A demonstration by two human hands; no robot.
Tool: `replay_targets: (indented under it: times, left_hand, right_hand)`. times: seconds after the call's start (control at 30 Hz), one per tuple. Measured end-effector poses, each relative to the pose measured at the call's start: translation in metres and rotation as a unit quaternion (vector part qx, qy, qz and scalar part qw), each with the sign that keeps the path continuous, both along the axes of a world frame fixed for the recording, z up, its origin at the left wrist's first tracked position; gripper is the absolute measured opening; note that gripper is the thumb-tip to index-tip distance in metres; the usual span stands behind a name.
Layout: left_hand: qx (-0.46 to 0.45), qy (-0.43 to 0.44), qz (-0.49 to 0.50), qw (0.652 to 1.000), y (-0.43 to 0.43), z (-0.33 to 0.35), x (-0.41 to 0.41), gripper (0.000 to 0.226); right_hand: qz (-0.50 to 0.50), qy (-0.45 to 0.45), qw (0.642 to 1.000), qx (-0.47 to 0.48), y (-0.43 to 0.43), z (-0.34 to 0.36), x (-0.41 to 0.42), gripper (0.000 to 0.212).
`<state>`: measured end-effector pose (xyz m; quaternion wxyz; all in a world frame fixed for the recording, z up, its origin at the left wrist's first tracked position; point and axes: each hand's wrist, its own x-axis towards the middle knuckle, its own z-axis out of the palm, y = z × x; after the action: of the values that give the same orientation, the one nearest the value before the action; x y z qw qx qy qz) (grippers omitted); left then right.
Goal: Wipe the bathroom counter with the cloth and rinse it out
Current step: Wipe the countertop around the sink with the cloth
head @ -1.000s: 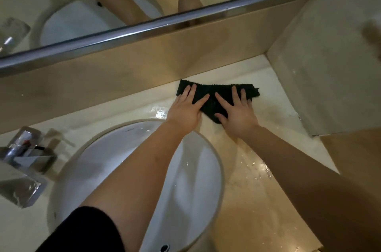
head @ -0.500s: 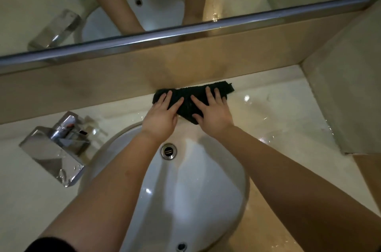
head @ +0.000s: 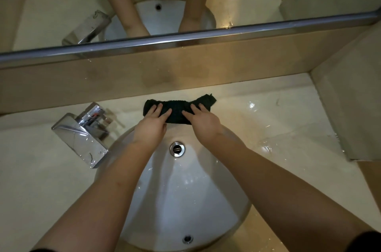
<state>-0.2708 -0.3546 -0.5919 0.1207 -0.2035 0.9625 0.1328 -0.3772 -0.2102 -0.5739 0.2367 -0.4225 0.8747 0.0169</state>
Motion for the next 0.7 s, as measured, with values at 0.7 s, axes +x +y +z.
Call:
replay_targets:
  times: [0.7]
  left_hand:
    - [0.48, 0.102, 0.224, 0.842, 0.104, 0.094, 0.067, 0.047]
  right_hand:
    - [-0.093, -0.126, 0.93, -0.333, 0.092, 0.094, 0.075, 0.038]
